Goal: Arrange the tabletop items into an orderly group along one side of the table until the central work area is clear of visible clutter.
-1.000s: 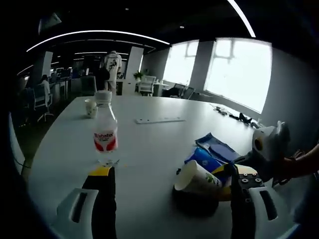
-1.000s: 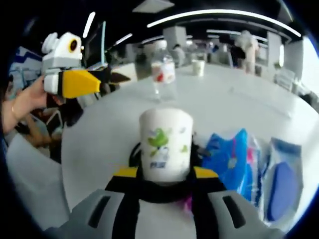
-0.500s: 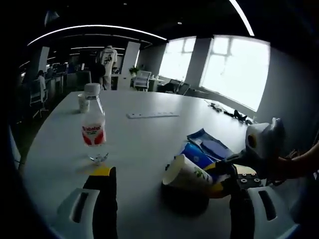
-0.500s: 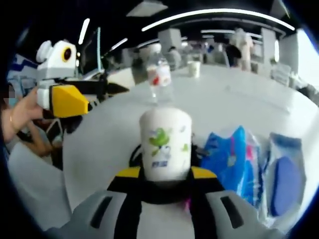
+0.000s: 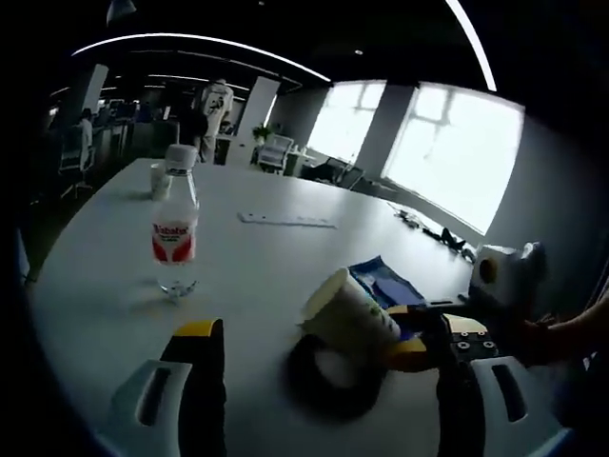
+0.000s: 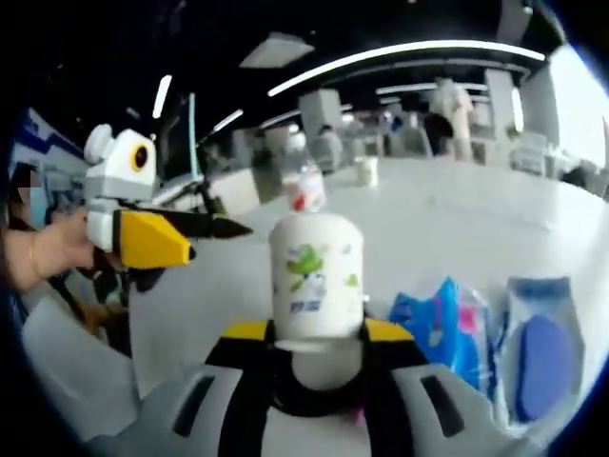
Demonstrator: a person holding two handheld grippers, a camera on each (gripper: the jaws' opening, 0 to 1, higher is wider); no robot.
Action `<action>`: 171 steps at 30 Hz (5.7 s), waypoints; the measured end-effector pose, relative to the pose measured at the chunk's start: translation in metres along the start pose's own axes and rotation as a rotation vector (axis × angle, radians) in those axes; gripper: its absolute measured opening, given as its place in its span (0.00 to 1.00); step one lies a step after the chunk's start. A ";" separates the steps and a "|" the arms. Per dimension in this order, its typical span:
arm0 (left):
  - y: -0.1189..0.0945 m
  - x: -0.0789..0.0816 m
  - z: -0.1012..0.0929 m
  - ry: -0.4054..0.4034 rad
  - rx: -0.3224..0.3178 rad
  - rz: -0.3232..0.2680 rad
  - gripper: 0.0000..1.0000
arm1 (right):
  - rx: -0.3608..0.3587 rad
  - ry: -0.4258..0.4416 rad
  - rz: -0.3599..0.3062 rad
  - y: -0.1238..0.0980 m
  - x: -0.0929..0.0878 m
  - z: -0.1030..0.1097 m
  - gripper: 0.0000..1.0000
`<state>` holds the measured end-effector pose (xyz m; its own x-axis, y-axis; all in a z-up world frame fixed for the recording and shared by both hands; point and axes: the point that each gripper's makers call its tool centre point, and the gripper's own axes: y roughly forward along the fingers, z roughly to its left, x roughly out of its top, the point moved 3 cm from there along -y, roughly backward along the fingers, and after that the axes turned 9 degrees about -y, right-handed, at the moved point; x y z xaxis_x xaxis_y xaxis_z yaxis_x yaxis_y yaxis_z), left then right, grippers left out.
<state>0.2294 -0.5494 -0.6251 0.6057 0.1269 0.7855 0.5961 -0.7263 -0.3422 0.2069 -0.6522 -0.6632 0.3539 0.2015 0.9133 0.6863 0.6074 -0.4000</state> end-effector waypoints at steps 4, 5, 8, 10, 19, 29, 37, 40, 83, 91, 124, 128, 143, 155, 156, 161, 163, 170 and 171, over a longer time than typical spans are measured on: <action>0.001 0.003 -0.002 -0.067 -0.021 -0.027 0.91 | 0.025 0.002 -0.037 -0.003 0.009 0.005 0.33; 0.002 0.004 -0.003 -0.085 -0.027 -0.037 0.90 | 0.029 0.004 -0.044 -0.004 0.011 0.006 0.33; 0.003 0.005 -0.005 -0.122 -0.044 -0.046 0.85 | 0.042 0.008 -0.083 -0.006 0.018 0.009 0.33; 0.004 0.005 -0.007 -0.145 -0.057 -0.044 0.80 | 0.057 0.007 -0.108 -0.008 0.024 0.013 0.33; 0.009 0.014 -0.020 -0.292 -0.147 -0.093 0.66 | 0.074 -0.017 -0.141 -0.011 0.031 0.019 0.33; 0.011 0.018 -0.021 -0.333 -0.166 -0.111 0.54 | 0.097 -0.054 -0.155 -0.012 0.033 0.025 0.33; 0.010 0.020 -0.020 -0.290 -0.151 -0.106 0.44 | 0.091 -0.082 -0.136 -0.012 0.032 0.025 0.33; 0.010 0.019 -0.020 -0.276 -0.147 -0.102 0.42 | 0.089 -0.094 -0.126 -0.012 0.031 0.025 0.33; 0.006 0.054 -0.020 0.132 -0.016 -0.171 0.36 | 0.041 0.000 0.014 -0.029 0.023 0.012 0.90; 0.013 0.060 -0.010 0.175 0.030 -0.180 0.36 | 0.042 -0.035 0.050 -0.033 0.018 0.008 0.97; 0.067 0.074 0.055 0.274 0.241 -0.278 0.35 | -0.025 -0.035 0.077 -0.037 -0.003 -0.020 0.97; 0.075 0.072 0.055 0.323 0.244 -0.270 0.35 | -0.029 -0.022 0.079 -0.033 -0.008 -0.022 0.96; 0.097 0.066 0.077 0.394 0.301 -0.270 0.35 | -0.061 -0.001 0.092 -0.028 -0.017 -0.029 0.91; 0.109 0.058 0.086 0.385 0.363 -0.290 0.36 | -0.084 0.020 0.084 -0.030 -0.018 -0.036 0.89; 0.110 0.057 0.086 0.387 0.360 -0.284 0.36 | -0.085 0.021 0.085 -0.030 -0.019 -0.037 0.89; 0.110 0.051 0.090 0.389 0.365 -0.286 0.36 | -0.090 0.034 0.089 -0.032 -0.022 -0.039 0.88; 0.112 0.047 0.093 0.366 0.360 -0.268 0.36 | -0.090 0.038 0.097 -0.032 -0.024 -0.039 0.87; 0.110 0.046 0.095 0.355 0.372 -0.258 0.38 | -0.088 0.054 0.093 -0.030 -0.023 -0.038 0.87; 0.110 0.046 0.096 0.353 0.373 -0.259 0.38 | -0.088 0.054 0.093 -0.030 -0.023 -0.038 0.87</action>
<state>0.3730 -0.5583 -0.6760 0.2408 -0.0104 0.9705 0.8860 -0.4059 -0.2242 0.2024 -0.7044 -0.6752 0.4502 0.2108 0.8677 0.7012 0.5182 -0.4897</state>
